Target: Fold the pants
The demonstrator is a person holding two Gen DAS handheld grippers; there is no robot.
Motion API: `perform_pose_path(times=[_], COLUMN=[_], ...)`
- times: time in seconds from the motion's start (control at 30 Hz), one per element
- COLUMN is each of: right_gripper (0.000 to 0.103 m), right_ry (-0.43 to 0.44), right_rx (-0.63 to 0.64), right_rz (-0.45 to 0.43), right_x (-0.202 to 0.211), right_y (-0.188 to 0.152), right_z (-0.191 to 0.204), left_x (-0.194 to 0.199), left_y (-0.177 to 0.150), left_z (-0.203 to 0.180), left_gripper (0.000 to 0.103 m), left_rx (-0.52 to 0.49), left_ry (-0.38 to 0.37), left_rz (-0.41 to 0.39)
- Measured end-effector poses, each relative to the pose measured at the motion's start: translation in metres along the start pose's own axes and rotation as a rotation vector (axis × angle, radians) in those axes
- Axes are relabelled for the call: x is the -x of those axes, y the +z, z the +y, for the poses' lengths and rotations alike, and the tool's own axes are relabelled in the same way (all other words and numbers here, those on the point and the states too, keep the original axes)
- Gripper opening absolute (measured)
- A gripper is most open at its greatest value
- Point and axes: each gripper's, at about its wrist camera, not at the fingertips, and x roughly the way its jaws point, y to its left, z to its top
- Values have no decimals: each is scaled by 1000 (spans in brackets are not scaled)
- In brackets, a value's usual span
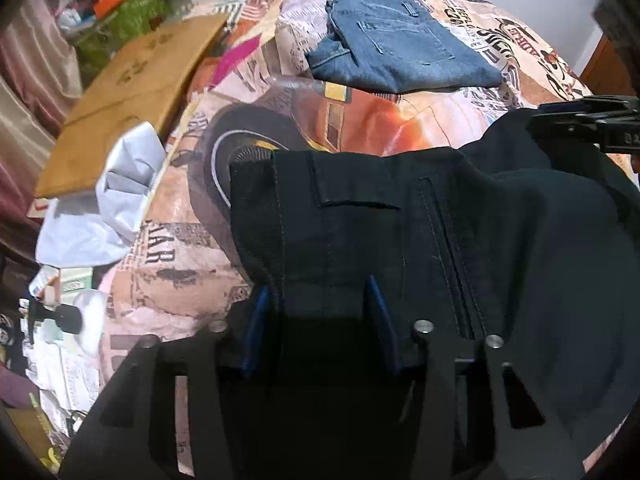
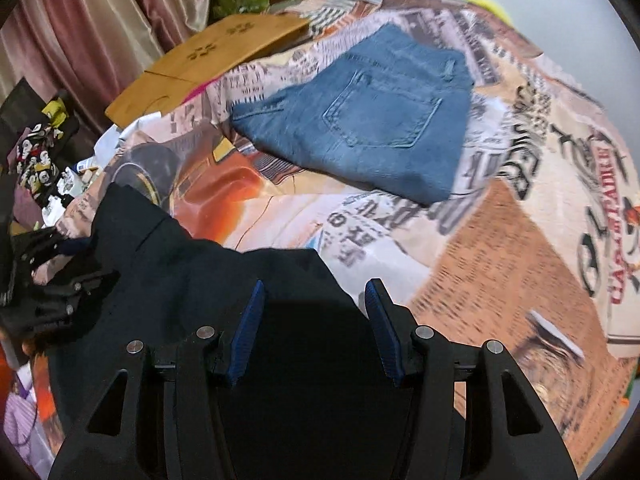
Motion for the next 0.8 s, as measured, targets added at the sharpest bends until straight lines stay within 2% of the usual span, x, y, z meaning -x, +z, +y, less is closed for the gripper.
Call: perform_pose_path(times=[0.07, 0.1, 0.13, 0.17, 0.2, 0.23, 0.27, 0.37, 0.43, 0.6, 0.67, 0.73, 0.8], right_gripper=[46, 40, 24, 16, 15, 9, 7, 6, 6, 7, 15, 17, 25], right_ry=[41, 46, 43, 33, 32, 26, 16, -37, -68, -123, -128, -125, -127], right_rx=[-1, 1, 6, 10, 18, 29, 40, 69, 76, 49, 15, -3, -7], right_rz=[10, 2, 0, 0, -16, -35, -48, -90, -98, -96, -111, -146, -189], right_x=[-7, -7, -9, -10, -7, -5, -3, 3, 3, 7, 23, 46, 74], right_y=[1, -1, -2, -3, -4, -5, -5, -1, 2, 5, 3, -2, -13], right_z=[2, 3, 4, 5, 7, 8, 9, 12, 13, 14, 13, 12, 11], left_x=[4, 6, 7, 8, 9, 11, 11, 9, 5, 21, 38, 57, 72], left_y=[-3, -5, -7, -9, -11, -14, -16, -22, -26, -21, -20, -19, -20], left_z=[1, 2, 4, 5, 5, 5, 5, 5, 13, 24, 29, 35, 39], left_gripper=[31, 29, 25, 23, 23, 23, 23, 20, 15, 15, 16, 21, 41], left_rx=[-5, -5, -3, -3, -7, -16, -24, -64, -47, 0, 33, 79, 124], left_ry=[46, 60, 72, 86, 94, 109, 117, 234, 253, 163, 114, 59, 14], left_rz=[-17, -23, -27, -28, -30, -33, -33, -35, -19, -1, -12, -34, -48])
